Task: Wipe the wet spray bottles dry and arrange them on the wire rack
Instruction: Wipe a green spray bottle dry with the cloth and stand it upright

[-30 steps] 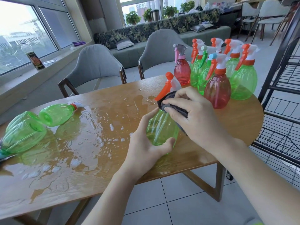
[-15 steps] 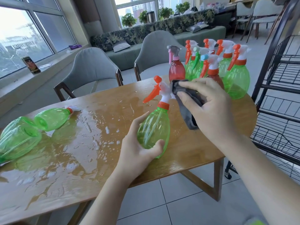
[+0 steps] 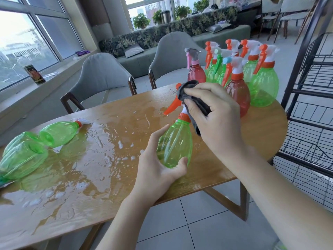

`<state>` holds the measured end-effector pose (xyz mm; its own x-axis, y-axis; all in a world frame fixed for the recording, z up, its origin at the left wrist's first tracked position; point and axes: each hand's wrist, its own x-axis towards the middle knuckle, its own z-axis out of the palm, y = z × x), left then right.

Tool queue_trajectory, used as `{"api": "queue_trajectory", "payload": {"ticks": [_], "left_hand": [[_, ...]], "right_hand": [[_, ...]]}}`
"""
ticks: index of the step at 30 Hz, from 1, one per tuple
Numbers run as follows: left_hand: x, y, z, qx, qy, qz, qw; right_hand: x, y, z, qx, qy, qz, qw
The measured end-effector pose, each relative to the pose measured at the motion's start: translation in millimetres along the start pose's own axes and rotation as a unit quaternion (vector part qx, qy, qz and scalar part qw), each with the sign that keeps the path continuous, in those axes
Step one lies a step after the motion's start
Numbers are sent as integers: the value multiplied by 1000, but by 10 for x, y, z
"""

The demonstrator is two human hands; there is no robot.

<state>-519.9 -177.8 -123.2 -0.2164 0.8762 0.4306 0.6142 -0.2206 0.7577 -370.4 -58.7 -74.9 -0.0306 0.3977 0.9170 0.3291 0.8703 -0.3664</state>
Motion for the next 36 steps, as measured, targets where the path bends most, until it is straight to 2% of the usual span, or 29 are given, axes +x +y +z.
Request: {"api": "queue_trajectory", "payload": {"ticks": [8,14,21,28,33,36], "left_hand": [[10,-12,-2,0,5,9,1000],[13,-18,-4,-9,9,12,1000],[-10,-30,-28,-19,-4,0,1000],[-7,-11,-28,-44,5,-1,999],[-25,-3,-29,-51,-2,2,999],[-34,-8,-51,-46,-4,-6,999]], "right_hand": [[-174,-207,96,23,-53,-4,998],[-168,-247,107,43,-96,-43,994],[-48,80,-27,-11,-41,53,998],[-56,31,-55,32,-143,40,988],[-71,132,-100,20,-98,114,988],[-119,106,-111,47,-121,119,984]]}}
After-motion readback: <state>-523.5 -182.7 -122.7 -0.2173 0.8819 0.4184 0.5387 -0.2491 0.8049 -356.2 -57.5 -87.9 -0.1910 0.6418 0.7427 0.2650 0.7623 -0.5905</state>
